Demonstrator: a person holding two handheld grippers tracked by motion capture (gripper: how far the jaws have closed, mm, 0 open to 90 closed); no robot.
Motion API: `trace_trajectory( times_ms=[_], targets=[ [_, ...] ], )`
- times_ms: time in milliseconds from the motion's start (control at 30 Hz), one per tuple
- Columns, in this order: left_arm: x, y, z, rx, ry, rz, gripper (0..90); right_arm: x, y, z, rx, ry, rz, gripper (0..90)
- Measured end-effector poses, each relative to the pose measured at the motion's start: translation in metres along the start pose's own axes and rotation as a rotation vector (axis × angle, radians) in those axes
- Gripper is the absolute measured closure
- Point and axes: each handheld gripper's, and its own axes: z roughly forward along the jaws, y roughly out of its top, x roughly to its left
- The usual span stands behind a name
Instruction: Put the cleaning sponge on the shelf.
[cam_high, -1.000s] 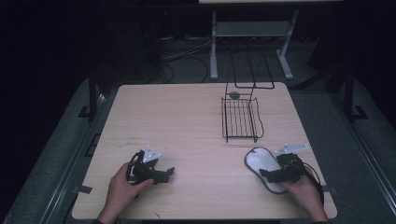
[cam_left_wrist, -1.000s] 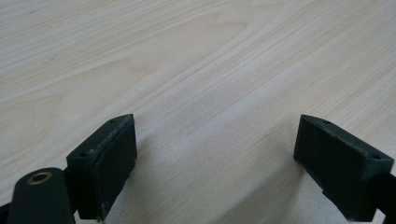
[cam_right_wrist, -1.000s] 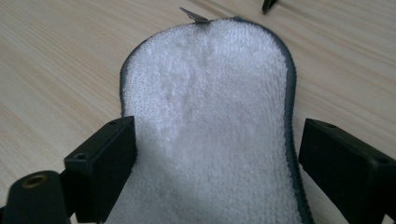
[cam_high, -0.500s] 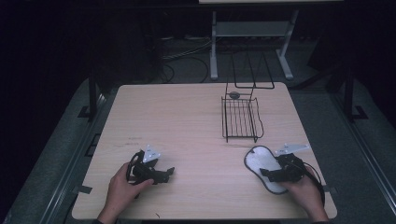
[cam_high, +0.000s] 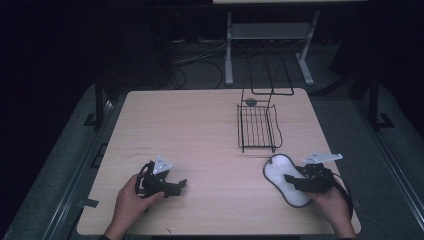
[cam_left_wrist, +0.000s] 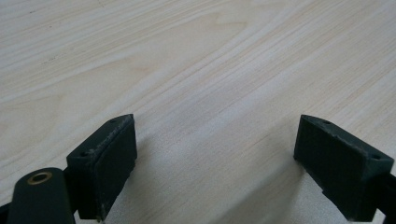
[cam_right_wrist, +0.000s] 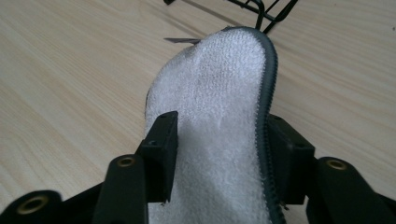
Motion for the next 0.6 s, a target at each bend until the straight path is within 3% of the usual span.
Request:
trace_trajectory(
  times_ms=[233, 600],
  targets=[
    [0.0, 0.0, 0.0, 0.0, 0.0, 0.0, 12.4, 0.0, 0.003, -0.012, -0.048, 0.02, 0.003, 62.9],
    [0.0, 0.0, 0.0, 0.0, 0.0, -0.001, 12.4, 0.0, 0.004, -0.023, -0.082, 0.062, 0.01, 72.3]
  ],
)
